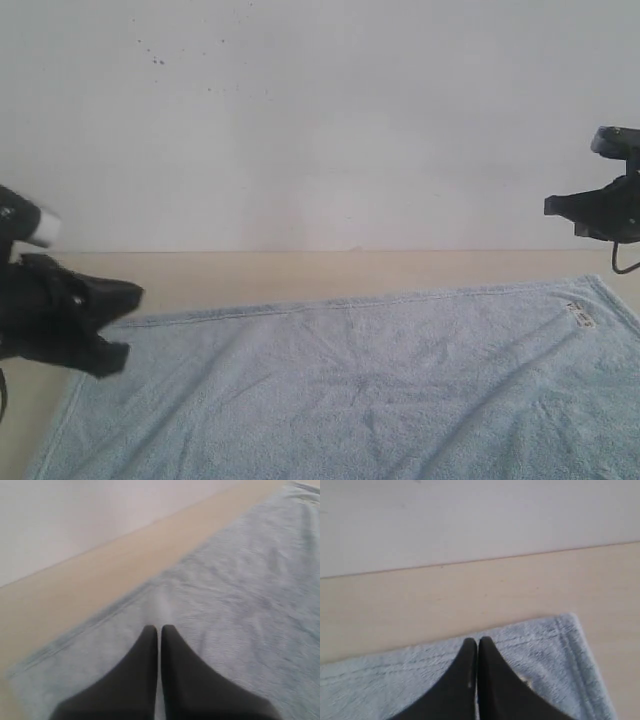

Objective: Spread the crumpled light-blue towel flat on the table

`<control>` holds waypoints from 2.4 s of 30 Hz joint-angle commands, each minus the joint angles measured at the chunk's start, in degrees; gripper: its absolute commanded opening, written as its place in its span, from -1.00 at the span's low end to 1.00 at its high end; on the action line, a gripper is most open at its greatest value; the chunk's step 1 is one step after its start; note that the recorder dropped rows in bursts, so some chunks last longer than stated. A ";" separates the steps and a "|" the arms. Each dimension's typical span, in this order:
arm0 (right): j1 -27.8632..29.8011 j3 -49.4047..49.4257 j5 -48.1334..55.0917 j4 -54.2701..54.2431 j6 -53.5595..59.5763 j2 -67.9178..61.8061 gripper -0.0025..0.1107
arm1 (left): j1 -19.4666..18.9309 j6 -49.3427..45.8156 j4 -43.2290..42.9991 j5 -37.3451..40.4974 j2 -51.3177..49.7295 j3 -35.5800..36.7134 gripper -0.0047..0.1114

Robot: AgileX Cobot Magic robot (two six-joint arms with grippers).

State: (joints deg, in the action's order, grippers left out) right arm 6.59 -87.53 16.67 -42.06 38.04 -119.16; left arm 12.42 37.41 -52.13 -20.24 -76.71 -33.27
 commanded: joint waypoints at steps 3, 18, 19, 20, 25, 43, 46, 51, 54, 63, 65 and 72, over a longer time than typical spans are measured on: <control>0.32 0.00 14.32 0.24 -5.77 6.43 -0.96 | -5.62 -3.52 33.39 12.07 9.58 -3.30 -0.85; -0.11 33.11 -7.13 -3.48 -12.82 43.76 -0.96 | -21.73 11.46 17.63 52.45 33.50 -7.32 -0.85; -0.76 36.49 -9.92 -4.11 -12.82 46.93 -0.96 | -21.73 14.89 15.59 52.99 35.84 -6.58 -0.85; -1.68 38.85 -11.93 -4.24 -12.82 49.30 -0.96 | -21.73 17.32 14.34 52.97 38.20 -5.81 -0.85; -12.47 46.75 -16.12 -2.08 -5.76 60.88 -0.96 | -20.19 18.41 13.54 51.02 48.38 -3.29 -0.85; -22.50 55.14 -11.16 -0.72 6.27 98.98 -0.96 | -11.09 -31.98 47.54 48.96 76.71 5.09 -0.85; -22.50 64.58 -11.70 -0.72 6.11 99.92 -0.96 | -11.09 -36.35 54.11 48.29 76.71 10.03 -0.85; -22.50 76.93 -23.71 -4.47 -2.18 99.92 -0.96 | -10.61 -34.04 55.39 52.94 76.71 13.20 -0.85; -22.50 82.22 -25.46 -4.47 -4.10 99.92 -0.96 | -10.63 -34.04 55.28 52.94 76.71 13.20 -0.85; -22.50 87.53 -22.20 -4.65 -7.89 99.92 -0.96 | -10.63 -34.04 55.28 52.94 76.71 13.20 -0.85; -22.50 87.53 -21.14 -4.71 -8.02 99.92 -0.96 | -10.63 -34.04 55.28 52.94 76.71 13.20 -0.85; -22.50 87.53 -21.25 -4.71 -7.92 99.92 -0.96 | -10.63 -34.04 55.28 52.94 76.71 13.20 -0.85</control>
State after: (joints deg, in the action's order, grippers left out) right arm -15.90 -0.26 -4.64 -46.88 30.02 -19.51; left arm 1.36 2.82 2.54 32.77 -0.31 -20.22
